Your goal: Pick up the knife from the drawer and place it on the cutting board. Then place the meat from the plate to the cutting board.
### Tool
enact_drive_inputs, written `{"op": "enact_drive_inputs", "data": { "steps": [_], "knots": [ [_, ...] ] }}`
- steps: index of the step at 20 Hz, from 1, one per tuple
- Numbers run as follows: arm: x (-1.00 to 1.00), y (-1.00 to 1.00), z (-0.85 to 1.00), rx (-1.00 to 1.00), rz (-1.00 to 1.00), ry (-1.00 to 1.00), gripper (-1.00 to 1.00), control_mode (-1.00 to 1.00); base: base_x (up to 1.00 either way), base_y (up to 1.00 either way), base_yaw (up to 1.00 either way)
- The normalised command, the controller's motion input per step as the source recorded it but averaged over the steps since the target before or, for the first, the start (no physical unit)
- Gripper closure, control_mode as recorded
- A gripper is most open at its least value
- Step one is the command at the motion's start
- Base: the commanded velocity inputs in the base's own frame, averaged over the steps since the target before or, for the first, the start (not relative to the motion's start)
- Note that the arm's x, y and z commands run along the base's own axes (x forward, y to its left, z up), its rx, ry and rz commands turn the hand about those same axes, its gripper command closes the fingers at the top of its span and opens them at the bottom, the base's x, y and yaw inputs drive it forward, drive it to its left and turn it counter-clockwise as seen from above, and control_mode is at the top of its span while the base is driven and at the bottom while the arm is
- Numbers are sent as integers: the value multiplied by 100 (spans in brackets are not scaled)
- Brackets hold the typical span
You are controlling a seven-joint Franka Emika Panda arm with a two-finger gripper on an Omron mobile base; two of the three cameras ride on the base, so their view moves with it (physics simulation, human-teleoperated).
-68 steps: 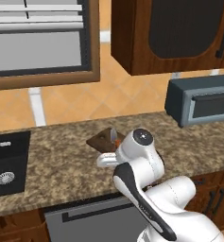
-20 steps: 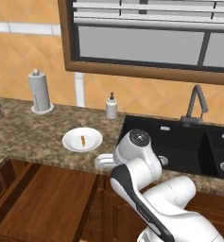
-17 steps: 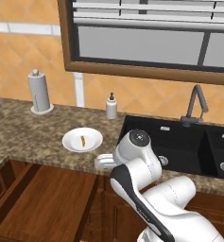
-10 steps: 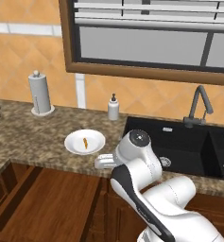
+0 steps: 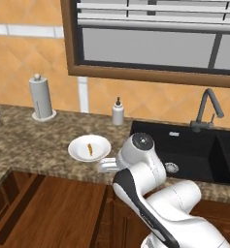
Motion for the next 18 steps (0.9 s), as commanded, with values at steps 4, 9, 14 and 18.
{"op": "enact_drive_inputs", "data": {
  "steps": [4, 9, 14, 18],
  "knots": [
    [74, 5, 3, 0, 0, 0, -100, -100, 22, 5, 0],
    [100, 25, 0, 0, 0, 6, -100, -100, 0, 0, 0],
    [99, 4, 0, -1, 0, 15, -100, -100, 0, 0, 0],
    [78, 38, 3, -11, 0, 14, -100, -100, 0, 0, 0]
  ]
}}
